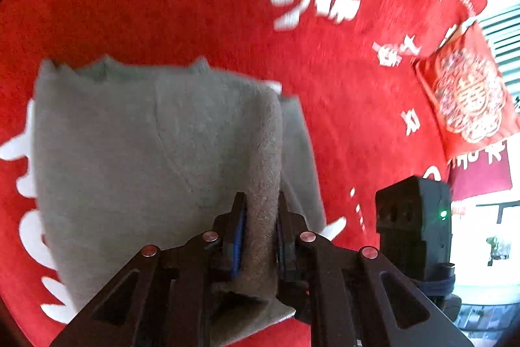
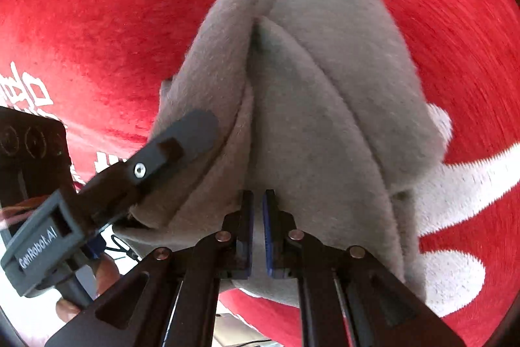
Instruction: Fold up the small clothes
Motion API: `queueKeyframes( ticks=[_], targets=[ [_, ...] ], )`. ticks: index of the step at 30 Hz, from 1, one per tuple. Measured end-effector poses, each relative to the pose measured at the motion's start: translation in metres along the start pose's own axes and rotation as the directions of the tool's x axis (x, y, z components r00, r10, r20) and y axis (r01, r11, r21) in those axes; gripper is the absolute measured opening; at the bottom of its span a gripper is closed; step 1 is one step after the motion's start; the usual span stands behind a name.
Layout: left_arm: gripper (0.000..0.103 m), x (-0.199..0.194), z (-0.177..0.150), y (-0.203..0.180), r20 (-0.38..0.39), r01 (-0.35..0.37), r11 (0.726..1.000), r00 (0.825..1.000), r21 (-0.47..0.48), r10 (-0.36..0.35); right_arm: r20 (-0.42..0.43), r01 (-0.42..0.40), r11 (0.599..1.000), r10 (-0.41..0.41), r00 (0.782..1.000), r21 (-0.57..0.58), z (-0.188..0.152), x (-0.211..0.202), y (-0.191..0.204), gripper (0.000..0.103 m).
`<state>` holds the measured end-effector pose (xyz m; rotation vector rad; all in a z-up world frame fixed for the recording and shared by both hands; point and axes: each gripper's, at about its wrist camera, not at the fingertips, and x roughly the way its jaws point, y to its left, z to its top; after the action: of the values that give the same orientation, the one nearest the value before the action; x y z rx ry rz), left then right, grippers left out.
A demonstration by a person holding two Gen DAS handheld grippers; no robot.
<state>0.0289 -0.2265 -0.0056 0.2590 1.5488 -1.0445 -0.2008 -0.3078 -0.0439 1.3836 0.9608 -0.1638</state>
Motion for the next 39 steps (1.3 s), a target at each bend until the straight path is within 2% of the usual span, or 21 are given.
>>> queueKeyframes(
  ticks=[1, 3, 4, 5, 6, 7, 8, 12, 15, 18, 19, 21, 23, 25, 27, 31, 34, 36, 37, 38, 39],
  targets=[
    [0.016, 0.0, -0.001, -0.003, -0.005, -0.01, 1.0, 1.0, 0.002, 0.01, 0.009, -0.014, 1.0, 0.014, 1.0, 0.014, 0.001, -0.003, -0.002, 0.009],
    [0.017, -0.012, -0.004, -0.005, 0.025, -0.015, 1.0, 1.0, 0.011, 0.015, 0.032, -0.07, 0.996, 0.068, 0.997, 0.064, 0.004, -0.01, -0.009, 0.023],
    [0.034, -0.024, -0.006, -0.006, 0.051, -0.012, 1.0, 0.999, 0.017, 0.012, 0.048, -0.097, 0.991, 0.093, 0.995, 0.095, 0.006, -0.013, -0.013, 0.039],
    [0.072, -0.034, -0.009, -0.002, 0.075, -0.014, 1.0, 0.997, 0.019, 0.013, 0.064, -0.139, 0.982, 0.132, 0.989, 0.126, 0.008, -0.016, -0.017, 0.045],
    [0.085, -0.047, -0.013, 0.0, 0.117, -0.031, 0.999, 0.993, 0.019, 0.029, 0.077, -0.177, 0.972, 0.167, 0.983, 0.152, 0.009, -0.019, -0.021, 0.047],
    [0.088, -0.062, -0.016, 0.002, 0.177, -0.055, 0.998, 0.983, 0.021, 0.051, 0.092, -0.213, 0.961, 0.199, 0.976, 0.177, 0.011, -0.022, -0.025, 0.052],
    [0.088, -0.076, -0.019, 0.005, 0.217, -0.071, 0.997, 0.974, 0.033, 0.063, 0.106, -0.252, 0.947, 0.235, 0.966, 0.199, 0.013, -0.025, -0.029, 0.059],
    [0.088, -0.106, -0.031, 0.037, 0.24, -0.154, 0.988, 0.959, -0.016, 0.153, 0.094, -0.324, 0.914, 0.31, 0.946, 0.244, 0.022, -0.026, -0.036, 0.062],
    [0.088, -0.112, -0.042, 0.076, 0.219, -0.226, 0.969, 0.945, -0.104, 0.244, 0.023, -0.288, 0.935, 0.29, 0.957, 0.206, 0.023, -0.02, -0.025, 0.062],
    [0.088, -0.114, -0.062, 0.119, 0.181, -0.28, 0.935, 0.93, -0.217, 0.321, -0.061, -0.199, 0.97, 0.209, 0.976, 0.136, 0.028, 0.006, -0.004, 0.063],
    [0.088, -0.112, -0.068, 0.128, 0.174, -0.297, 0.925, 0.924, -0.238, 0.341, -0.09, -0.142, 0.986, 0.15, 0.985, 0.093, 0.031, 0.012, 0.005, 0.061],
    [0.088, -0.107, -0.079, 0.15, 0.137, -0.331, 0.899, 0.915, -0.286, 0.38, -0.112, -0.016, 1.0, 0.014, 0.994, -0.013, 0.03, 0.018, 0.019, 0.016],
    [0.088, -0.098, -0.087, 0.161, 0.101, -0.342, 0.886, 0.916, -0.313, 0.389, -0.087, 0.055, 0.982, -0.072, 0.994, -0.183, 0.03, 0.013, 0.051, 0.014],
    [0.088, -0.094, -0.093, 0.163, 0.087, -0.35, 0.882, 0.915, -0.315, 0.394, -0.035, 0.05, 0.938, -0.066, 0.997, -0.343, 0.025, -0.009, 0.081, 0.014],
    [0.088, -0.091, -0.096, 0.156, 0.101, -0.352, 0.887, 0.913, -0.298, 0.396, -0.009, 0.044, 0.919, -0.051, 0.999, -0.392, 0.024, -0.027, 0.091, 0.014],
    [0.088, -0.087, -0.092, 0.14, 0.144, -0.314, 0.91, 0.921, -0.27, 0.361, 0.04, 0.129, 0.932, -0.122, 0.992, -0.338, 0.046, -0.035, 0.076, 0.014],
    [0.09, -0.071, -0.087, 0.131, 0.146, -0.32, 0.917, 0.922, -0.237, 0.359, -0.008, 0.233, 0.945, -0.241, 0.971, -0.228, 0.059, -0.021, 0.027, 0.016],
    [0.092, -0.056, -0.085, 0.128, 0.133, -0.346, 0.915, 0.917, -0.208, 0.377, 0.006, 0.185, 0.972, -0.186, 0.983, -0.146, 0.057, -0.026, 0.003, 0.017],
    [0.093, -0.053, -0.085, 0.128, 0.126, -0.337, 0.918, 0.922, -0.207, 0.367, 0.016, 0.171, 0.979, -0.171, 0.985, -0.109, 0.055, -0.031, -0.002, 0.021],
    [0.093, -0.052, -0.086, 0.129, 0.126, -0.327, 0.922, 0.926, -0.207, 0.357, 0.029, 0.19, 0.978, -0.188, 0.982, -0.084, 0.052, -0.037, -0.006, 0.034],
    [0.093, -0.054, -0.088, 0.13, 0.131, -0.333, 0.921, 0.923, -0.205, 0.363, 0.037, 0.208, 0.975, -0.206, 0.978, -0.076, 0.048, -0.043, -0.007, 0.036]
  ],
)
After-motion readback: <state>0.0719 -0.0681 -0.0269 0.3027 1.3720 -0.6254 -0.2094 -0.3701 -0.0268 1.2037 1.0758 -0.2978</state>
